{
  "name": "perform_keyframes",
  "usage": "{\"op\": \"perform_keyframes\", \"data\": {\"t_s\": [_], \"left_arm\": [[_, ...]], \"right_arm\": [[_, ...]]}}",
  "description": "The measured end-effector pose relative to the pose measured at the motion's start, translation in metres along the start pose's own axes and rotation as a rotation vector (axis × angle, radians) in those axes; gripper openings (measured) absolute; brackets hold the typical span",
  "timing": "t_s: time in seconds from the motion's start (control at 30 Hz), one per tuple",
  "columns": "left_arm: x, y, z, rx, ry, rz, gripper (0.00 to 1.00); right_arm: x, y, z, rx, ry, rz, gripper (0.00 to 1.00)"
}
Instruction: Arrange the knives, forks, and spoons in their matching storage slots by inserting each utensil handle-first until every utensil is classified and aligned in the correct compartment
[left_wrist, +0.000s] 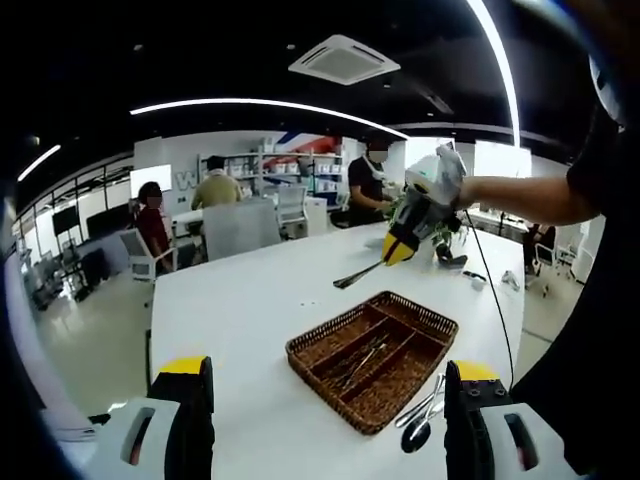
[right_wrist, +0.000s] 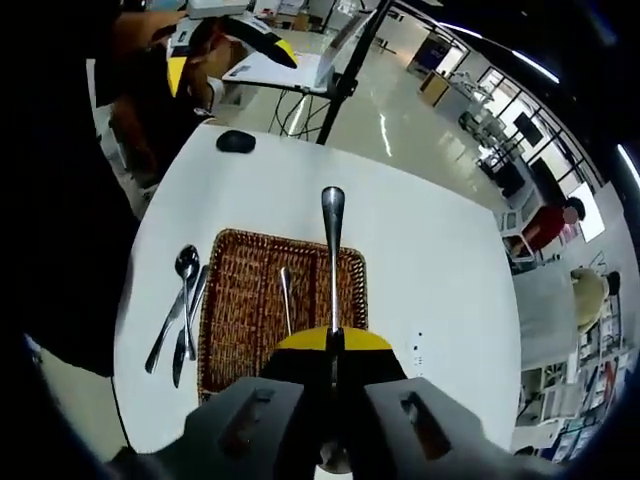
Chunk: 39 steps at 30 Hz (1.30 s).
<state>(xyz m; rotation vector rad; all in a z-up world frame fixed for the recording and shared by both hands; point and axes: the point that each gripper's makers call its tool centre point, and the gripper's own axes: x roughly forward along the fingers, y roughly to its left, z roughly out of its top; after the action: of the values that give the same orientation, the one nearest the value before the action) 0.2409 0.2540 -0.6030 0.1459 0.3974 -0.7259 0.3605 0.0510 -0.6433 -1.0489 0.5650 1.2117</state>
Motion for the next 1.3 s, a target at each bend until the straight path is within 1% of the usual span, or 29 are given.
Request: {"op": "perform_keyframes", "data": {"t_s": [0.23, 0.47, 0.67, 0.77, 1.07, 1.13, 1.2, 1.3], "left_arm": [[-0.001, 0.003, -0.001, -0.01, 0.0, 0.006, 1.0], [-0.004, 0.004, -0.004, -0.01, 0.01, 0.006, 1.0], [-0.008, 0.008, -0.006, -0.004, 0.012, 0.012, 1.0], [-0.009, 0.011, -0.008, -0.005, 0.012, 0.014, 1.0], [-0.014, 0.009, -0.015, -0.013, 0.02, 0.018, 1.0], [-0.015, 0.007, -0.017, -0.015, 0.026, 0.019, 1.0], [-0.015, 0.006, -0.021, -0.015, 0.036, 0.019, 1.0], [-0.016, 0.007, -0.024, -0.019, 0.039, 0.024, 1.0]], "right_arm": [[0.014, -0.022, -0.003, -0.029, 0.018, -0.003, 0.0], [0.024, -0.043, -0.003, -0.044, 0.028, -0.007, 0.0], [0.032, -0.061, -0.001, -0.03, 0.029, -0.011, 0.0], [0.036, -0.065, -0.003, -0.026, 0.035, -0.012, 0.0], [0.054, -0.062, -0.016, -0.016, 0.051, -0.005, 0.0], [0.06, -0.061, -0.02, -0.006, 0.051, 0.002, 0.0], [0.067, -0.056, -0.024, 0.005, 0.045, 0.026, 0.0], [0.081, -0.051, -0.035, 0.031, 0.052, 0.037, 0.0]]}}
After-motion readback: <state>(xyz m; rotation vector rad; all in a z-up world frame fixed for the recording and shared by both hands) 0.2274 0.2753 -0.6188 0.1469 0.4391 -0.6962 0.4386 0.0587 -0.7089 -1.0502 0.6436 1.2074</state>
